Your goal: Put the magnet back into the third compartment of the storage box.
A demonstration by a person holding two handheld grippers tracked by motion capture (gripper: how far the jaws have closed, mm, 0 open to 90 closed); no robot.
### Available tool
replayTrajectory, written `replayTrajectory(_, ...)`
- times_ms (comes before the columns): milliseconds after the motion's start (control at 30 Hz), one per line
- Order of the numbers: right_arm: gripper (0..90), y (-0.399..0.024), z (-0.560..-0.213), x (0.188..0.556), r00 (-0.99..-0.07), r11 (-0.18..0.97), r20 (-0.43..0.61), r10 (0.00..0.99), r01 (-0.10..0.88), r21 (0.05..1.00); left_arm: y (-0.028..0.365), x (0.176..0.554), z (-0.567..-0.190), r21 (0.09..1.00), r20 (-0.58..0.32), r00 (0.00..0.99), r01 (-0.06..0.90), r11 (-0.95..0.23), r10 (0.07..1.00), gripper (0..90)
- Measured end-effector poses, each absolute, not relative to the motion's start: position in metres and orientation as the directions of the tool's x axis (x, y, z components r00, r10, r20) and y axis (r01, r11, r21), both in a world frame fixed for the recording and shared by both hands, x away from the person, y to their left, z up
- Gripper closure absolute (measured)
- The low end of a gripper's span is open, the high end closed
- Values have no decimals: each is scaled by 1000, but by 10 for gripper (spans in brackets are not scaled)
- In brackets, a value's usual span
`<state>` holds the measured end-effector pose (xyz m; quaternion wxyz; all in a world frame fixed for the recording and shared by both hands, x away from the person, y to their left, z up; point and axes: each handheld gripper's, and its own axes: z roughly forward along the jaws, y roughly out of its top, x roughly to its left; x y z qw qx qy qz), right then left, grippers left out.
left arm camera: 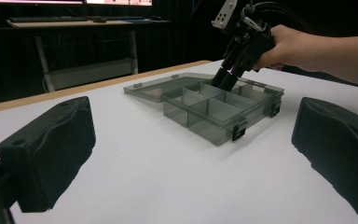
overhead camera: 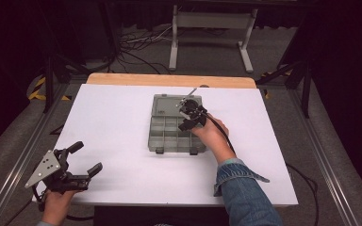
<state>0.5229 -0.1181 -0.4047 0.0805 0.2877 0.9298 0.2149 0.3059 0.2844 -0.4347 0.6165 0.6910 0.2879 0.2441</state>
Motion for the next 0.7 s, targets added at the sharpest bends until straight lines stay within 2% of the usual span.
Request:
replayTrajectory(267, 558, -118, -402, 521, -820, 745, -45, 570, 493, 450, 284, 306, -435, 993, -18, 715, 97, -73, 699, 3)
replayTrajectory(300, 493, -119, -398, 520, -815, 733, -41, 578, 496, 466, 284, 306, -435, 993, -21, 714, 99, -71, 700, 3)
replayTrajectory(333, 493, -119, -398, 520, -815, 733, -41, 578, 496, 466, 284, 306, -435, 993, -21, 714, 99, -71, 700, 3)
replayTrajectory(467, 383, -119, -391, 514, -806, 724, -67, 588, 488, 487, 284, 306, -435, 992, -20, 715, 101, -75, 698, 3)
replayTrajectory(700, 270, -123, -373, 501, -806, 698, -68, 588, 464, 545, 284, 306, -435, 992, -21, 715, 102, -75, 699, 3)
